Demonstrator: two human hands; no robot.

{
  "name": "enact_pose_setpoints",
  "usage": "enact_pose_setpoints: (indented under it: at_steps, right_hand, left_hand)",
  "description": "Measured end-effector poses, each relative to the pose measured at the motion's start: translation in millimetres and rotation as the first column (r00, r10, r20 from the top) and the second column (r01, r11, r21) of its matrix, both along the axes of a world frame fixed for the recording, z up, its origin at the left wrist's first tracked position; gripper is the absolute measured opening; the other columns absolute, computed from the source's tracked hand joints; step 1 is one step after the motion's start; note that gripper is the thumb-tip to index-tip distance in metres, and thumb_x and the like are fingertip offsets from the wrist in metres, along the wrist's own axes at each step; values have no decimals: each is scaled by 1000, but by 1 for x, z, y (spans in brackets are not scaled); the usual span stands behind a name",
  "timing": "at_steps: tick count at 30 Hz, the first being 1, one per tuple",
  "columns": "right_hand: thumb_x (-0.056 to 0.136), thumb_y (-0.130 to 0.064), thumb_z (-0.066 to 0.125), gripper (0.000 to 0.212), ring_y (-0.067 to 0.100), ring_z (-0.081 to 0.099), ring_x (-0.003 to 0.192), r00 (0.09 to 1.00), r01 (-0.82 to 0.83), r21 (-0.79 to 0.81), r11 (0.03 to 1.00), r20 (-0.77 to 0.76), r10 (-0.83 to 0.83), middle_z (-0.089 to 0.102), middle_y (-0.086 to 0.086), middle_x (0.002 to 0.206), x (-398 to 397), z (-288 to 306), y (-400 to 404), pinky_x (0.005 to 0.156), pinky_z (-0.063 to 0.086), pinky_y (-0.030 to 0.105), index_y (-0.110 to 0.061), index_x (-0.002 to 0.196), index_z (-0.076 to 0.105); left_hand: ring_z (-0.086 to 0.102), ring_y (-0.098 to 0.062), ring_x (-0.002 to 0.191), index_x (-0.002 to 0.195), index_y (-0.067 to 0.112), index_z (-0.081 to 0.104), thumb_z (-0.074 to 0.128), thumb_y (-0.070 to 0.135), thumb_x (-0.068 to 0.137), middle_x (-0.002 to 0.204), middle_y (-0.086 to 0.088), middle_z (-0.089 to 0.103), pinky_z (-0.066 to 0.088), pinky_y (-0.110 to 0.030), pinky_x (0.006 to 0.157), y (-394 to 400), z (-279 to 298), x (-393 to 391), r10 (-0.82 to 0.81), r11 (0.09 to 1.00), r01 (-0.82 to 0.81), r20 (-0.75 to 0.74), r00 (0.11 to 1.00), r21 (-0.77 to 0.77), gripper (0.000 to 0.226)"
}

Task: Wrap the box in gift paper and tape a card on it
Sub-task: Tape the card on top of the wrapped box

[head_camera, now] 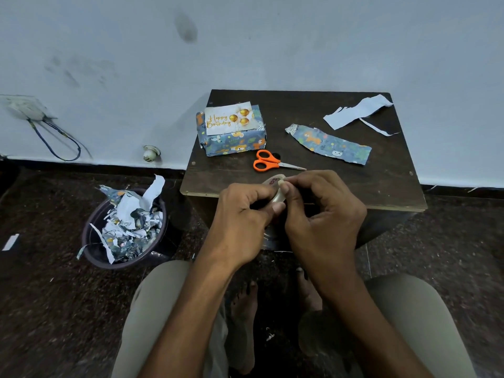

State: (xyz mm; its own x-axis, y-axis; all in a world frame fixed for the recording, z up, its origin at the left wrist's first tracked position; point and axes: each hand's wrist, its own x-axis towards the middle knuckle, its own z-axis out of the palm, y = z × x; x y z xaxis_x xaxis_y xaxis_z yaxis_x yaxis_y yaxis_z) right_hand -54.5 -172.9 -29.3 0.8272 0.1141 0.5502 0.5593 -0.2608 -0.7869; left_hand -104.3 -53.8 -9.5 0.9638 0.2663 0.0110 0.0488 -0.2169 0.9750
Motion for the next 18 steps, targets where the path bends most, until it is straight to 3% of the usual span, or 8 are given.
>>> enact_pose_setpoints:
  at_steps: [5,9,10,13,16,18]
  right_hand:
    - [85,4,75,4,13,66,84,998,-23,17,1000,53,22,69,6,87,-3,-2,2,77,50,22,0,84,75]
    - [84,5,75,6,17,65,80,996,-56,25,998,68,54,67,7,84,-5,-2,2,74,49,23,1,80,74]
    - [84,5,75,7,18,65,79,996,-66,32,997,64,64,66,7,83,-5,-1,2,73,49,24,0,79,73]
    - [84,4,76,10,18,66,79,994,-99,104,990,-23,102,67,4,82,-1,0,-1,71,51,29,-3,77,73]
    - [88,-5,75,8,17,68,81,971,-104,188,977,-192,140,69,1,84,9,-2,-5,70,53,34,-11,82,72]
    - [88,-11,73,2,17,68,81,921,-146,274,951,-314,231,71,6,87,16,-3,-8,71,53,32,-12,86,73]
  left_hand:
    - [40,-6,64,64,5,60,63,19,81,64,6,44,33,-25,58,3,-5,0,25,999,-26,28,999,30,22]
    - [31,-2,58,56,5,39,61,18,85,62,4,30,31,-16,53,4,-3,1,45,998,-48,58,997,44,38]
    - [30,-6,58,57,2,38,61,19,86,62,1,29,30,-20,53,5,-4,1,42,999,-44,55,998,30,40]
    - [32,-14,60,58,0,47,63,21,85,61,-3,33,23,-32,54,7,-5,0,9,999,-8,40,999,-35,37]
    - [41,-9,54,66,3,69,62,20,75,53,0,44,29,-28,54,8,-1,-2,-11,998,14,51,999,-59,20]
    - [38,-11,50,61,7,68,60,28,73,47,-4,41,27,-27,53,7,3,-2,-37,998,41,99,994,-40,25]
